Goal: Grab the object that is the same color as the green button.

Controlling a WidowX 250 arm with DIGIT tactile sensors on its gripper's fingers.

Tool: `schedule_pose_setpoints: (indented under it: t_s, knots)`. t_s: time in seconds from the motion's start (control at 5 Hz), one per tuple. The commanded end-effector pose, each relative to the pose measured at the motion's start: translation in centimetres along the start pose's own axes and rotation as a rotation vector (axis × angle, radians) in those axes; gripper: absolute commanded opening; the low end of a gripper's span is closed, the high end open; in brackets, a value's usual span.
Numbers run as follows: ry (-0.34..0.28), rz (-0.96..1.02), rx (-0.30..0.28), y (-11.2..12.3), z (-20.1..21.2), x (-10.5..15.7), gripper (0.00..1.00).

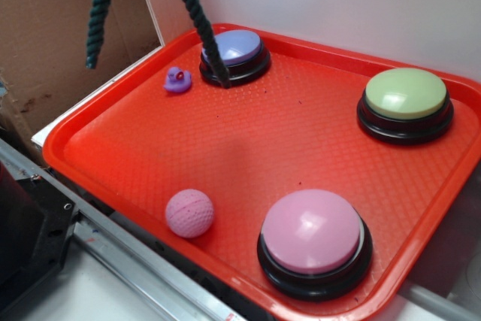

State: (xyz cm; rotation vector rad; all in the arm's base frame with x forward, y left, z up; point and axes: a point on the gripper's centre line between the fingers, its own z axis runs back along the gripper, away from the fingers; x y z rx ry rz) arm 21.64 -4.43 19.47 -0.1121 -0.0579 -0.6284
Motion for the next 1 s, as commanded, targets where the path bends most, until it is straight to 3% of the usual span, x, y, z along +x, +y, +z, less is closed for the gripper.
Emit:
schedule_pose_setpoints:
  t_s: [0.0,0.6,0.8]
  knots:
    - [0.021,-0.133,0.009,-0.16,0.50,1.10,0.00]
    - [0.007,-0.191,0.014,-0.40,0.45,1.31,0.00]
    - [0.031,-0.254,-0.004,-0.29,0.15,1.59,0.00]
